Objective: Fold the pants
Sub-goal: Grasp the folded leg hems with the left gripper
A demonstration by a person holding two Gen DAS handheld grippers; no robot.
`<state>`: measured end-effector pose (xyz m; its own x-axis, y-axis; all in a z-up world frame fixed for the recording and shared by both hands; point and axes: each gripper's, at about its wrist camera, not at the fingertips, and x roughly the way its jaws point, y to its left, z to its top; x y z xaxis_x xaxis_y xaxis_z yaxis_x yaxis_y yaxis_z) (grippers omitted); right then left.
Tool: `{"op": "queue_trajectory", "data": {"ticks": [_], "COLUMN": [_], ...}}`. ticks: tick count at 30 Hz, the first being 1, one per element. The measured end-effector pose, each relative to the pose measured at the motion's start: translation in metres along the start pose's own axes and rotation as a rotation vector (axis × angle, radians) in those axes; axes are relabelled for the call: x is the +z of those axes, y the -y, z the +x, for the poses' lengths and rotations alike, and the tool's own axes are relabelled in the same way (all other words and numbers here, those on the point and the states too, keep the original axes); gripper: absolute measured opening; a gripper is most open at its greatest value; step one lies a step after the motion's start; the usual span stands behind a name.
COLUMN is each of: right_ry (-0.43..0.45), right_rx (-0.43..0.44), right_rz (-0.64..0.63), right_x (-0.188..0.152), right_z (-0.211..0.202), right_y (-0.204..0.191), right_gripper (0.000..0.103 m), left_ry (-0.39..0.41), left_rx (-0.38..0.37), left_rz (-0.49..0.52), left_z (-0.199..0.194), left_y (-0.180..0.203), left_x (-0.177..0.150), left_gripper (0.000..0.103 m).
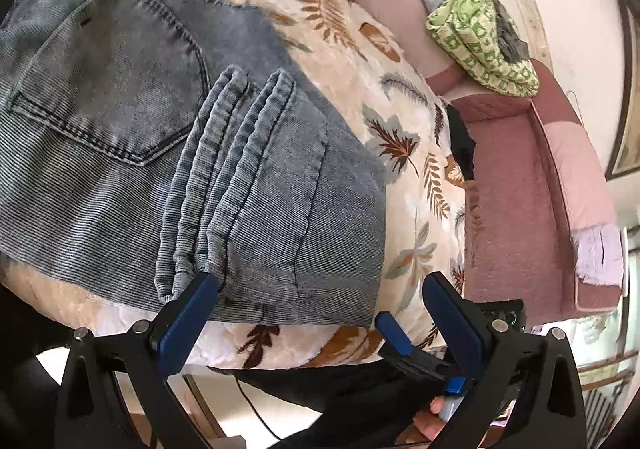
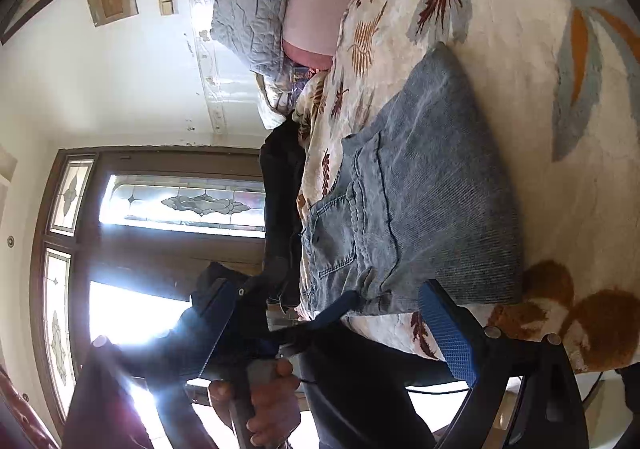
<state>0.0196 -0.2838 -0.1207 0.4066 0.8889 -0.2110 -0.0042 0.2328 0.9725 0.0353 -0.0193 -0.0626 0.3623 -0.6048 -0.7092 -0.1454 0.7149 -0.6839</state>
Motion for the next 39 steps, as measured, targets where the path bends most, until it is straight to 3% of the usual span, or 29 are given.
{"op": "queue_trajectory", "data": {"ticks": [2,7,10,12,13,14,16,20,21,22,23,25,30,33,34,35,36,39], "right_ry": [0.011,0.01,0.009,0.013,0.015,0.018,0.02,0.015,0.015,0.014,0.013,0.015,0.016,0.018,0.018,0.016,0.015,0.009], "right_rx": [0.009,0.005,0.003,-0.007,-0.01,-0.014,-0.022,-0.045,-0.05,-0.051,-0.05,-0.052,-0.051,-0.047,-0.047,-0.045,-0.046,-0.059], "right_rz": [-0.001,-0.008,-0.017,-0.015,-0.011,-0.008,-0.004,-0.008,-0.007,-0.006,-0.006,-0.007,-0.009,-0.012,-0.011,-0.008,-0.009,-0.012], "right_x": [0.003,0.007,0.009,0.011,0.013,0.014,0.015,0.017,0.018,0.018,0.018,0.017,0.016,0.017,0.017,0.017,0.017,0.016], "right_z": [-0.003,-0.001,0.0,0.002,0.002,0.003,0.004,0.007,0.007,0.008,0.008,0.008,0.006,0.005,0.005,0.005,0.006,0.006], "right_y": [-0.001,-0.003,-0.006,-0.005,-0.005,-0.005,-0.004,-0.004,-0.004,-0.004,-0.005,-0.005,-0.006,-0.006,-0.005,-0.005,-0.004,-0.004], "right_gripper": [0.095,0.095,0.095,0.095,0.095,0.095,0.095,0.095,0.095,0.095,0.095,0.095,0.095,0.095,0.095,0.095,0.095,0.095], "left_ry": [0.024,-0.011,0.018,0.046,0.048,0.031,0.027,0.021,0.004,-0.016,-0.029,-0.013,-0.008,0.023,0.023,0.026,0.022,0.04], "left_rx": [0.01,0.021,0.015,0.027,0.04,0.066,0.127,0.138,0.143,0.138,0.084,0.057,0.095,0.118,0.134,0.161,0.191,0.206], "left_rz": [-0.002,-0.037,-0.031,-0.012,-0.003,0.007,-0.006,-0.033,-0.046,-0.071,-0.105,-0.11,-0.105,-0.088,-0.081,-0.073,-0.058,-0.029], "left_z": [-0.007,0.01,0.008,0.007,0.008,0.012,0.015,0.012,0.014,0.016,0.017,0.012,0.006,0.006,0.007,0.009,0.012,0.009], "left_y": [0.0,-0.011,-0.008,-0.006,-0.005,-0.005,-0.01,-0.02,-0.022,-0.026,-0.03,-0.029,-0.02,-0.018,-0.019,-0.019,-0.019,-0.017], "left_x": [-0.005,-0.001,0.0,0.002,0.005,0.007,0.008,0.003,0.002,0.002,0.002,0.001,-0.001,0.0,0.001,0.002,0.005,0.002], "left_gripper": [0.102,0.101,0.101,0.084,0.056,0.022,0.005,0.007,0.012,0.034,0.049,0.058,0.066,0.065,0.051,0.022,0.011,0.011]}}
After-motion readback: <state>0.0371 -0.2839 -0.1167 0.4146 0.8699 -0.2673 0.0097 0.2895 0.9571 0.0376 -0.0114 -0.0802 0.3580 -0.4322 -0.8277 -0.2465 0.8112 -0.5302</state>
